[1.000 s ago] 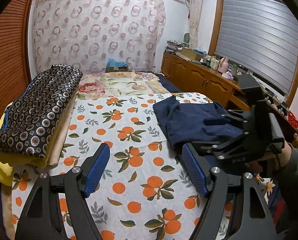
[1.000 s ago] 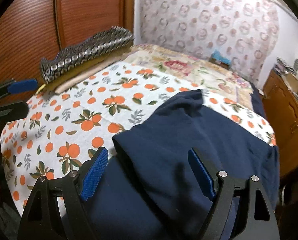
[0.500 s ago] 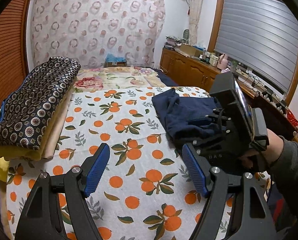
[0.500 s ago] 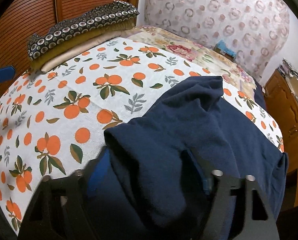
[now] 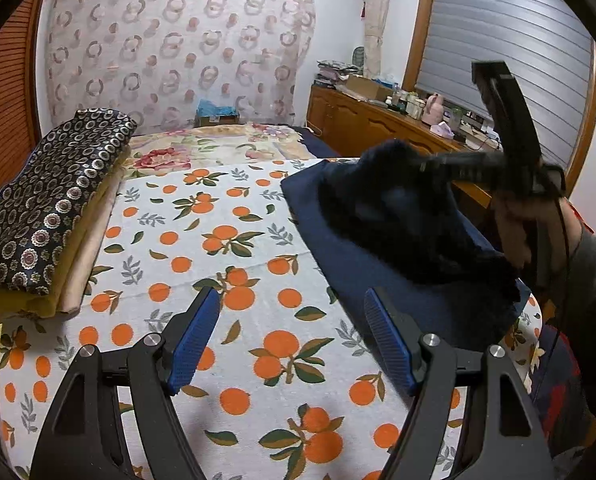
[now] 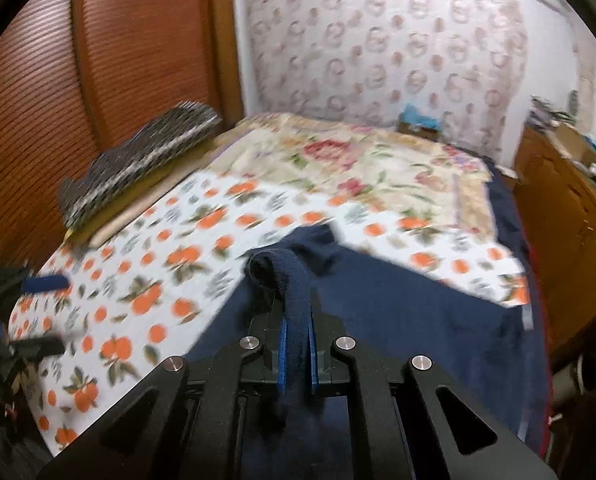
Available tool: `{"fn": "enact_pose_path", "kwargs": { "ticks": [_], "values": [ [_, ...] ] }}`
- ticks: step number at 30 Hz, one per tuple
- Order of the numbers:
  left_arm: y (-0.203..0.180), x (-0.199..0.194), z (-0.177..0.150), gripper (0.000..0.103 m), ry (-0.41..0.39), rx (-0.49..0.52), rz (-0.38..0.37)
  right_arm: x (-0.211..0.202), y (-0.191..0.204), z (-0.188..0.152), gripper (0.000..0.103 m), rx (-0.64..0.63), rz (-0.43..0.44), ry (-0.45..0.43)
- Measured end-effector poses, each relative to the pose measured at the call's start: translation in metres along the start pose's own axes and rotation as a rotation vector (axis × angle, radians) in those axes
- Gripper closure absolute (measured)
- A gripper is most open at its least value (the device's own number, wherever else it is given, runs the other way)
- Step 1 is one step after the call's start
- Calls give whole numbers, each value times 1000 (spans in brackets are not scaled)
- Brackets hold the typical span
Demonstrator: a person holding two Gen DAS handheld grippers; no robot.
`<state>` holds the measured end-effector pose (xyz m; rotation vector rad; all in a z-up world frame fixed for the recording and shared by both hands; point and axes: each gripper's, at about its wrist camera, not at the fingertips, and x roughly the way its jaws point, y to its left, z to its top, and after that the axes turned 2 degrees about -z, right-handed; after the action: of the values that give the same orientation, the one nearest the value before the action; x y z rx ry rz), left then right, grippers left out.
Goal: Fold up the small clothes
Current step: 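Grasp the folded shirt with the right gripper and lift it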
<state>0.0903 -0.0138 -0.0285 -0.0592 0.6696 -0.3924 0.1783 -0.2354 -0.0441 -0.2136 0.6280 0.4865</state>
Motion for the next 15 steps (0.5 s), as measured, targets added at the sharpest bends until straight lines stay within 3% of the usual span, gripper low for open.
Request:
{"fn": "enact_pose_path", "kwargs": {
  "ticks": [9, 15],
  "values": [
    [-5, 4, -1, 27, 10, 7, -11, -12, -68, 11, 97, 108, -168, -14],
    [-7, 7, -2, 27, 17, 8, -16, 7, -83, 15, 97, 151, -224, 29]
  ]
}}
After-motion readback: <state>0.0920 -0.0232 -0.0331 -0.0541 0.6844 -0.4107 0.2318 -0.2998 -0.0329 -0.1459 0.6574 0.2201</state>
